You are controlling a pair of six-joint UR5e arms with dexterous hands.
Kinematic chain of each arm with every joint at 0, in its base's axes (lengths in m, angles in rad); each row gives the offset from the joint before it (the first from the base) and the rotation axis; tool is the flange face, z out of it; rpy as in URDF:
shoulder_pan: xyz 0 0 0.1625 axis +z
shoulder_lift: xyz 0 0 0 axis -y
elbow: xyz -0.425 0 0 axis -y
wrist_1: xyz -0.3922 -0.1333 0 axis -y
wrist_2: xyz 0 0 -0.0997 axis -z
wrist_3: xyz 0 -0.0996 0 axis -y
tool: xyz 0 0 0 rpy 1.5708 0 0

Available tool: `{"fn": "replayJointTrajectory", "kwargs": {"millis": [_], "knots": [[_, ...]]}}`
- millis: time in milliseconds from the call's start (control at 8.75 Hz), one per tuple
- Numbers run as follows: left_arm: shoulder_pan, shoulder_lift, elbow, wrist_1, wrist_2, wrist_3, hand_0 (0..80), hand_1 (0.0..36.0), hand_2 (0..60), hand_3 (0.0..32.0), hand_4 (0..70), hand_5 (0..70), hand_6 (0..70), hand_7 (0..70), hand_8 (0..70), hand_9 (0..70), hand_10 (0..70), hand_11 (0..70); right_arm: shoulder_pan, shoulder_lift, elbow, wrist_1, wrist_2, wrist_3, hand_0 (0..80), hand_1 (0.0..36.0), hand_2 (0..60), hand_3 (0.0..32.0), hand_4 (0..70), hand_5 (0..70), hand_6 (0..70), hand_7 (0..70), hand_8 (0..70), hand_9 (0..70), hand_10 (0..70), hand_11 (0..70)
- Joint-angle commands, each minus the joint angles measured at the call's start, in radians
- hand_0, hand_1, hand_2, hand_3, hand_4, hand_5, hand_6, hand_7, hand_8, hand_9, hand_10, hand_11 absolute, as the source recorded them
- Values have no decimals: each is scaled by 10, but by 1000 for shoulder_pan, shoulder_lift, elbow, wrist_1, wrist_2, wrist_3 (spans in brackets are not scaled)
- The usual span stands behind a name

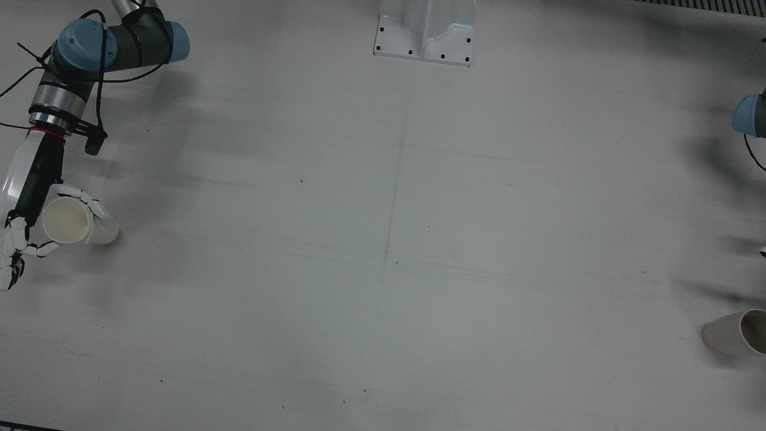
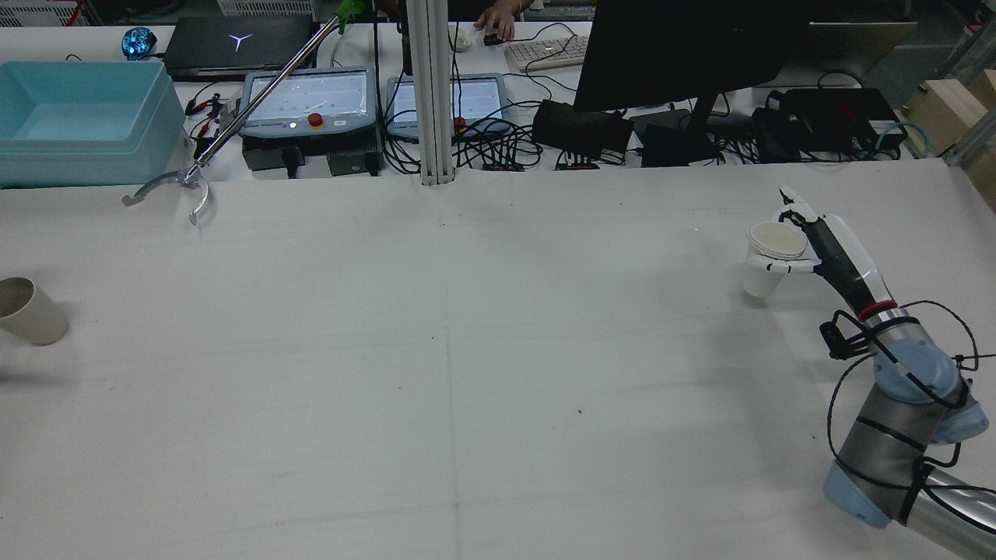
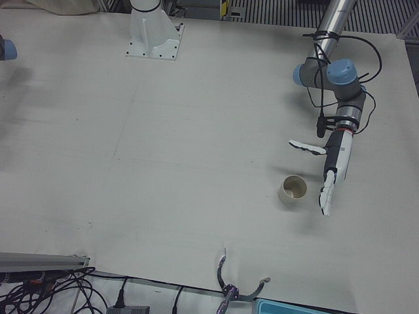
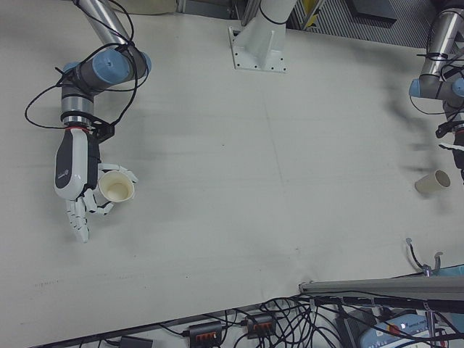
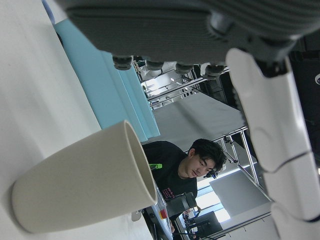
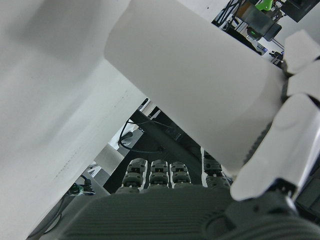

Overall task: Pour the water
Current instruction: 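Lower the right hand's cup onto the table at its original spot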

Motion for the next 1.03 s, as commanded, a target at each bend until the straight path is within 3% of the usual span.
{"fn": "replayJointTrajectory", "kwargs": {"millis": [0, 229, 343, 457, 571, 914], "knots": [[0, 8, 2, -18, 0, 4, 537, 108, 0, 104, 64, 2, 0, 0, 0, 0, 12, 38, -43, 15, -42, 28, 34, 0, 433, 111, 217, 0, 198, 630, 50, 100, 51, 103, 71, 110], [0, 15, 7, -18, 0, 6, 536, 106, 0, 110, 63, 5, 0, 0, 0, 0, 12, 37, -50, 13, -42, 26, 34, 1, 430, 110, 220, 0, 197, 630, 51, 100, 52, 102, 72, 110], [0, 23, 10, -27, 0, 9, 536, 109, 0, 152, 57, 9, 0, 0, 0, 0, 12, 38, -54, 9, -42, 26, 32, 3, 416, 67, 71, 0, 147, 481, 60, 107, 52, 102, 66, 101], [0, 25, 11, -29, 0, 11, 537, 108, 0, 162, 52, 22, 0, 0, 0, 0, 13, 39, -57, 9, -41, 26, 32, 4, 406, 56, 44, 0, 129, 252, 68, 117, 52, 102, 63, 96], [0, 25, 11, -31, 0, 11, 541, 114, 0, 188, 42, 16, 0, 0, 0, 0, 14, 41, -62, 9, -41, 26, 32, 4, 408, 61, 50, 0, 128, 158, 63, 105, 49, 98, 62, 97], [0, 48, 0, -46, -2, 9, 543, 119, 0, 202, 38, 39, 0, 0, 0, 0, 14, 41, -65, 4, -18, 22, 23, 82, 411, 71, 67, 0, 97, 127, 57, 102, 45, 93, 61, 97]]}}
